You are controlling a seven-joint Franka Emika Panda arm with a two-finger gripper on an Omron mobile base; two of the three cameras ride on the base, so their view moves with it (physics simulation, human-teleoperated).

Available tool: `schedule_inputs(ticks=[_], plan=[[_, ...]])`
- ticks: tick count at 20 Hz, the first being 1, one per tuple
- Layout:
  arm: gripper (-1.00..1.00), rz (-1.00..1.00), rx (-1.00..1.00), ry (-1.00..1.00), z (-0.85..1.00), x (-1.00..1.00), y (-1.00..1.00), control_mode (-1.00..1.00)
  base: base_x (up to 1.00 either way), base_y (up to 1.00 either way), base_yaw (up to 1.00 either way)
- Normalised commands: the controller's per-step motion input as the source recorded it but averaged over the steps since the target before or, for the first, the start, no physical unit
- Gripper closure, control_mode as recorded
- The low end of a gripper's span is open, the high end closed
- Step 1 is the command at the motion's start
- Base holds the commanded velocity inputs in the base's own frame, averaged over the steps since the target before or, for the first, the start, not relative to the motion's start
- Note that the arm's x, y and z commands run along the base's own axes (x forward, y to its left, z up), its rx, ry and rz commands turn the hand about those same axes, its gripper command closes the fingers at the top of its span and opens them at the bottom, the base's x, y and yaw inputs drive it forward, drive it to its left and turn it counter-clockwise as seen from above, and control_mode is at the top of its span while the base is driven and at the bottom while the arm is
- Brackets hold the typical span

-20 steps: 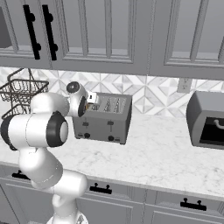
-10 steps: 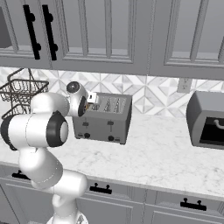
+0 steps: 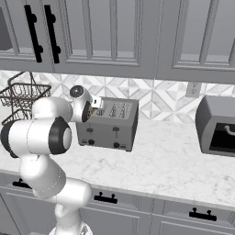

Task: Start the toaster. Once the lever pops up, take the bread to the plate on the dining counter.

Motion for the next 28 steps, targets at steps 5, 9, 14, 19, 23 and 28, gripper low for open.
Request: schedule_inputs(ticks=[5, 9, 14, 19, 23, 28], plan=[[1.00, 0.00, 0.00, 0.00, 0.00, 0.00, 0.00, -1.00, 0.00, 0.00, 0.00], [1.00, 0.00, 0.00, 0.00, 0.00, 0.00, 0.00, -1.00, 0.00, 0.00, 0.00], [1.00, 0.00, 0.00, -0.06, 0.07, -0.05, 0.00, -1.00, 0.00, 0.00, 0.00], [1.00, 0.00, 0.00, -0.14, 0.32, -0.04, 0.00, -1.00, 0.00, 0.00, 0.00], [1.00, 0.00, 0.00, -0.18, 0.60, -0.04, 0.00, -1.00, 0.00, 0.00, 0.00], [1.00, -0.01, 0.00, -0.18, 0.54, -0.16, 0.08, -1.00, 0.00, 0.00, 0.00]])
